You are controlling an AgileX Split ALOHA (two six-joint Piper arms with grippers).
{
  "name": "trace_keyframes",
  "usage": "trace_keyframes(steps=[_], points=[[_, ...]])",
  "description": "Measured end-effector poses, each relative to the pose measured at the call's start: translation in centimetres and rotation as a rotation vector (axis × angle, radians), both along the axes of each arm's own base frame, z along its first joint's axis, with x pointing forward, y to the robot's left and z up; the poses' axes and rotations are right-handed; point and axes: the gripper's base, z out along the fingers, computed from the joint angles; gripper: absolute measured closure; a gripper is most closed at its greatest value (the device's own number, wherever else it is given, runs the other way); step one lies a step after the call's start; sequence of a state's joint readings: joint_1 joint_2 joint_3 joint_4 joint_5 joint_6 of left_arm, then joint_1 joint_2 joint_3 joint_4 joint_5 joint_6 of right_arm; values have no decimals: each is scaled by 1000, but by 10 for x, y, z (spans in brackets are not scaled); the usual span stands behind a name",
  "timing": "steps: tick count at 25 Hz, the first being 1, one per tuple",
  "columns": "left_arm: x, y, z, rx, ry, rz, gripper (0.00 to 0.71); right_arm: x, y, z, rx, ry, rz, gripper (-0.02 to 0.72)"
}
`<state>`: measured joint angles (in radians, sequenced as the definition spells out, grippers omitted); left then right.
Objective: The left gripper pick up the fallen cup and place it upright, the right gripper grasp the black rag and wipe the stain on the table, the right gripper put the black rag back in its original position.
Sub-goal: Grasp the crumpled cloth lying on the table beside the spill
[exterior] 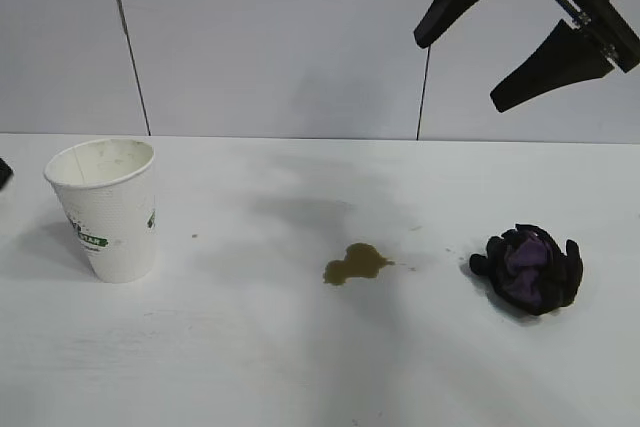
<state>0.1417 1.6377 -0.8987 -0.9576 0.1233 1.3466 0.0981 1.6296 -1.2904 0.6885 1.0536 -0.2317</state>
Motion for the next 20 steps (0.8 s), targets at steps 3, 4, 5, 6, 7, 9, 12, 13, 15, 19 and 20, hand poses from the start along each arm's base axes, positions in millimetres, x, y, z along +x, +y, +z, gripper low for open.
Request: trace_keyframes(steps=[3,4,5,6,7,9,12,13,15,19,20], points=[[-14,7,54,13,-210,131,16,0,0,0,0,0,0,147],[-22,7,73,6,-281,160,16,0,0,0,0,0,0,147],[-32,8,92,-6,-356,191,16,0,0,0,-1,-1,2,147],[-41,8,109,-21,-418,213,16,0,0,0,-2,-5,6,147],[-54,6,127,-34,-484,222,16,0,0,0,-3,-7,7,147],[-80,1,159,-63,-598,223,16,0,0,0,-5,-12,12,147],[-132,-11,202,-131,-757,172,16,0,0,0,-6,-15,17,147],[-148,-17,211,-154,-789,138,16,0,0,0,-6,-15,17,147],[-187,-30,229,-186,-865,51,16,0,0,0,-7,-17,20,147],[-265,-57,245,-212,-972,-151,16,0,0,0,-9,-19,29,147],[-281,-63,246,-212,-992,-191,16,0,0,0,-9,-18,32,147]])
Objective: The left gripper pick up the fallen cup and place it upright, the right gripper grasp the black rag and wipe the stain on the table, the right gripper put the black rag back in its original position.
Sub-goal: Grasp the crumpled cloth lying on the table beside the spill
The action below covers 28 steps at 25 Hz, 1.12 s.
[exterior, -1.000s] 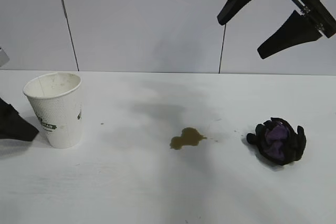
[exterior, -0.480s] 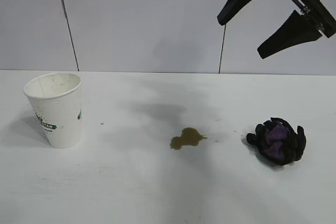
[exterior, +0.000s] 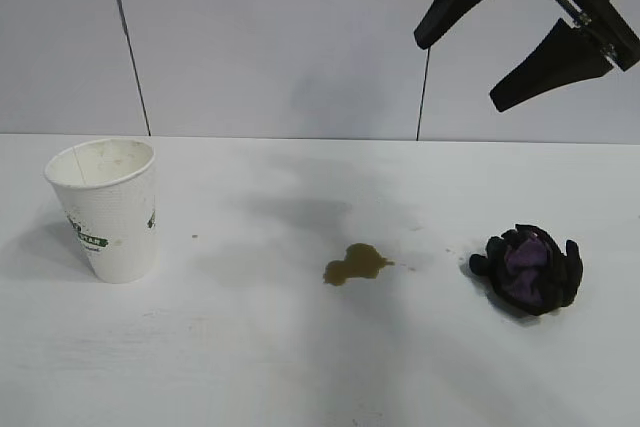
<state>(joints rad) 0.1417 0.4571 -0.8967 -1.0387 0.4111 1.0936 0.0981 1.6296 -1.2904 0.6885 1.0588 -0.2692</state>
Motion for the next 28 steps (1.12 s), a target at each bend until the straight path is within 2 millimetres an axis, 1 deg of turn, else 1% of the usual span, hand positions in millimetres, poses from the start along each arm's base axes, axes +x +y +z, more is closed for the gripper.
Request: trace_keyframes(steps=[3,6,8,10,12,15,18,22,25,28], points=[[-58,-13,-1,51,-122,-48,16,-2,0,0,-1,12,22,147],[-105,-21,-13,83,-197,-56,16,-4,1,-1,-2,23,47,147],[-125,-24,-26,82,-169,-53,16,-6,1,-1,-1,34,59,147],[-136,-24,-42,71,-78,-33,16,-7,1,-1,0,41,71,147],[-134,-20,-57,31,107,4,16,-7,1,-1,0,43,72,147],[-128,-7,-81,-47,372,130,16,-7,1,-1,-1,48,76,147],[-119,6,-101,-134,534,257,16,-8,1,-1,0,51,79,147],[-101,18,-129,-206,669,369,16,-8,1,-1,-1,54,82,147],[-86,21,-152,-220,760,384,16,-8,1,-1,-4,54,84,147],[-77,23,-168,-210,821,383,16,-10,0,-3,-30,58,108,147]])
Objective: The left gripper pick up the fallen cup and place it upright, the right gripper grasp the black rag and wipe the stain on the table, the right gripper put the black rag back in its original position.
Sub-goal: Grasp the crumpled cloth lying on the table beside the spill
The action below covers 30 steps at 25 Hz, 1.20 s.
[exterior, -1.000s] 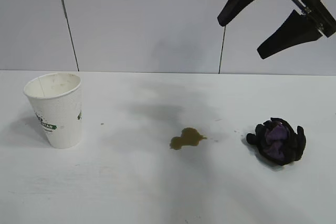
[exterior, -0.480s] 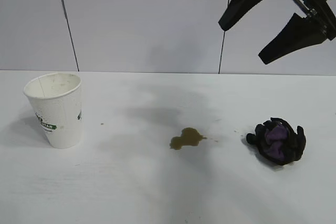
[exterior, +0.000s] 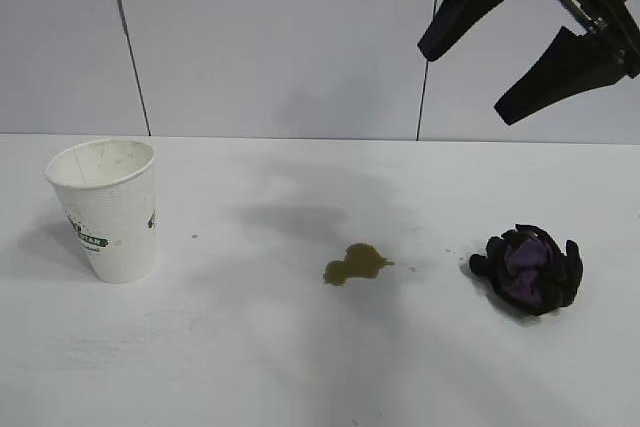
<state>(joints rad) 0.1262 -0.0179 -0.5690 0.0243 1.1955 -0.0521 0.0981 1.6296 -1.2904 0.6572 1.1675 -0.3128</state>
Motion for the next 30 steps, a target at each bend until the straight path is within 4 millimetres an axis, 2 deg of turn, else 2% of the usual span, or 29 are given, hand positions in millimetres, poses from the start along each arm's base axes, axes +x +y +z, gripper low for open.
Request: trace_keyframes(steps=[3,6,12,18,20,30], points=[[7,4,-14,16,47,-11,16,-3,-3,-3,-50,17,32,147],[11,6,-18,26,36,-31,16,-4,-6,-4,-85,24,48,147],[13,8,-18,33,25,-119,16,-4,-17,-10,-231,8,73,147],[13,8,-18,33,25,-135,16,5,-29,-18,-373,-41,29,147],[13,8,-18,33,25,-135,16,10,-30,-27,-391,-16,29,147],[13,8,-17,33,20,-135,16,41,-35,-100,-475,105,11,147]])
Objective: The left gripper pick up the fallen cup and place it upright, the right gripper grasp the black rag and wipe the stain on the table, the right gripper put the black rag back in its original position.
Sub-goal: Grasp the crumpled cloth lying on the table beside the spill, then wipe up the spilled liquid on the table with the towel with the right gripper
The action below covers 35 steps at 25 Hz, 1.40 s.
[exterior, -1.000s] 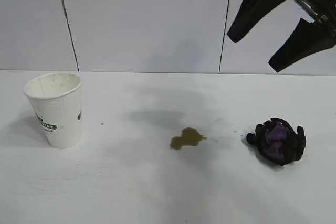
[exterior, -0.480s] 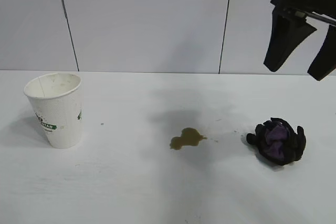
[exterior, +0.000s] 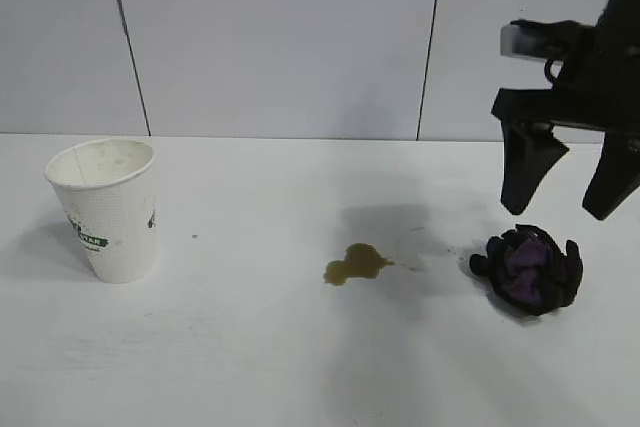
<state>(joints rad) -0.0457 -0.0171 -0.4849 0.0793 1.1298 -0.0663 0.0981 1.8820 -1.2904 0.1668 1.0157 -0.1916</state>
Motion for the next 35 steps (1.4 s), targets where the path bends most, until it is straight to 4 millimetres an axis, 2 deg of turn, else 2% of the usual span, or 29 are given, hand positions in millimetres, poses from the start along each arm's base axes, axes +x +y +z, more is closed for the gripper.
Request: trace_keyframes(steps=[6,13,14,15,17,18,19,20,24,27,32,35], points=[[0,0,0,0,0,0,16,8,-1,-30,-20,41,-13,147],[0,0,0,-1,0,0,16,12,-5,-47,-68,51,-35,152],[0,0,0,-1,0,0,16,13,-5,-47,-70,51,-44,180],[0,0,0,-1,0,0,16,13,-5,-47,-69,45,-54,246],[0,0,0,-1,0,0,16,14,-5,-47,-68,36,-61,472],[0,0,0,-1,0,0,16,15,-5,-46,-68,33,-63,549],[0,0,0,-1,0,0,16,15,-5,-46,-68,33,-64,596],[0,0,0,-1,0,0,16,15,-4,-46,-66,33,-66,624],[0,0,0,-1,0,0,16,15,-1,-46,-28,33,-86,629],[0,0,0,-1,0,1,16,16,8,-32,83,-7,-90,629],[0,0,0,-1,0,1,16,14,26,14,248,-168,-72,629],[0,0,0,-1,0,1,16,7,49,35,289,-244,-17,629]])
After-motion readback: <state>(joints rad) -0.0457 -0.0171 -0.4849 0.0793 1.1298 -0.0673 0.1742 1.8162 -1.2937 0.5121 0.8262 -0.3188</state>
